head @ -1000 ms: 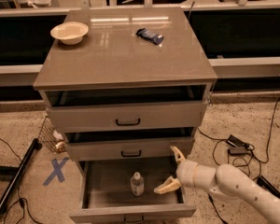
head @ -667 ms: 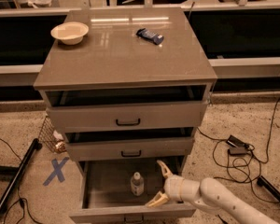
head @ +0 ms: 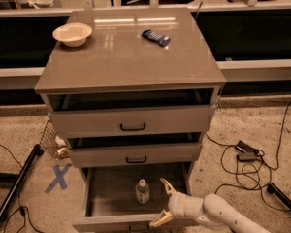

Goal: Pick blue plastic bottle from bottom drawer and place on counter

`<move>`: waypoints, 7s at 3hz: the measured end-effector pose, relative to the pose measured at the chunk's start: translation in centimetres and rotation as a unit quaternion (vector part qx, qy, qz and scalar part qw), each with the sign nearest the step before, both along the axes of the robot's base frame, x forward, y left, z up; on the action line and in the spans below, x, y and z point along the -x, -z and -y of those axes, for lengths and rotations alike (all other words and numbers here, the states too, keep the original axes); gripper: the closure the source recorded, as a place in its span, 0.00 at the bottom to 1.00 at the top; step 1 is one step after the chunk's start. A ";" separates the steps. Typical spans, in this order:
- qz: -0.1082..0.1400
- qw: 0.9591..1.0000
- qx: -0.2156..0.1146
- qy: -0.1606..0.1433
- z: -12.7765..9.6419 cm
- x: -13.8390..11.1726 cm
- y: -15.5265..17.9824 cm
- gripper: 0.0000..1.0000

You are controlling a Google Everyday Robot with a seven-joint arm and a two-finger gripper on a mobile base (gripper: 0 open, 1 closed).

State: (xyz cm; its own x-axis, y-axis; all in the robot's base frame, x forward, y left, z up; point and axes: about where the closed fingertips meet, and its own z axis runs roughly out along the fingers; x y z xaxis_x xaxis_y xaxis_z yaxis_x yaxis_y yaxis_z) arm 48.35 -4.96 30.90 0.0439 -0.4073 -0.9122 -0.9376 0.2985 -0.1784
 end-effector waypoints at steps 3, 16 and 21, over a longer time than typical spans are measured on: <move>-0.050 0.991 -0.018 0.125 -0.2 -6.3 4.7 0.00; -0.003 0.979 -0.161 -0.124 6.6 -3.8 -8.8 1.00; 0.056 0.974 -0.127 -0.179 16.3 2.3 -28.0 1.00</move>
Offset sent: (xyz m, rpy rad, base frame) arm 0.0803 -0.0207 -0.0652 0.0080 0.1403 -0.3741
